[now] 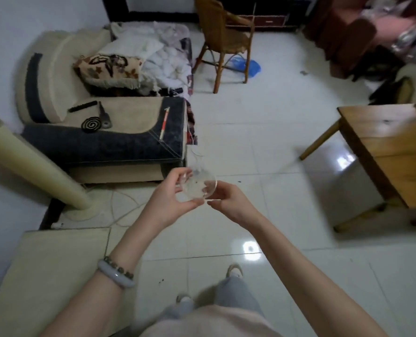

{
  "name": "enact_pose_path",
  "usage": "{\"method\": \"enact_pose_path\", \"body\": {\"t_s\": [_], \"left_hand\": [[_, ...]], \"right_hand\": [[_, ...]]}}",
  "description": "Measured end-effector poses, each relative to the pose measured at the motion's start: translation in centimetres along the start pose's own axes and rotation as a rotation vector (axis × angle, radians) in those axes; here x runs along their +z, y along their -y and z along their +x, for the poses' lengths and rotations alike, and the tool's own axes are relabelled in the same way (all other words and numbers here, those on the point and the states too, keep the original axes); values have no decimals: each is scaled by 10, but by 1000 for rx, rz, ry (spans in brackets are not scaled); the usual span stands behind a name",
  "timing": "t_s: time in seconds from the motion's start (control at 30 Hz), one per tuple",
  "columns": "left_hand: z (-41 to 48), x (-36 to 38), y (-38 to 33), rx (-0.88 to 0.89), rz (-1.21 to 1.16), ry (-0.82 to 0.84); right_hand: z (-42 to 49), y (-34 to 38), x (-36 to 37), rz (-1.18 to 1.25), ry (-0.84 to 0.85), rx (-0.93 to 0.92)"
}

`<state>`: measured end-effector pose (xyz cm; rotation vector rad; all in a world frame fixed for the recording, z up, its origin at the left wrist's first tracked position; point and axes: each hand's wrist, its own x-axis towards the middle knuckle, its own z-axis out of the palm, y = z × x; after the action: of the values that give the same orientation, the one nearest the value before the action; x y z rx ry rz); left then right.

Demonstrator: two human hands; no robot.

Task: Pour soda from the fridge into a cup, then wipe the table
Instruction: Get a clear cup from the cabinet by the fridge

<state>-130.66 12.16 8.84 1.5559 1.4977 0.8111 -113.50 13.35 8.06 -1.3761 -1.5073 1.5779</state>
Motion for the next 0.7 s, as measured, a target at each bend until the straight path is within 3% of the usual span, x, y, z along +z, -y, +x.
{"method": "enact_pose_path", "body": {"t_s": [0.33, 0.7], "left_hand": [[27, 190, -92, 204, 4, 281], [25, 429, -215, 326, -64, 495]], "right_hand": [[-113, -72, -168, 141, -345, 71], [-248, -144, -377, 149, -602, 145]]}}
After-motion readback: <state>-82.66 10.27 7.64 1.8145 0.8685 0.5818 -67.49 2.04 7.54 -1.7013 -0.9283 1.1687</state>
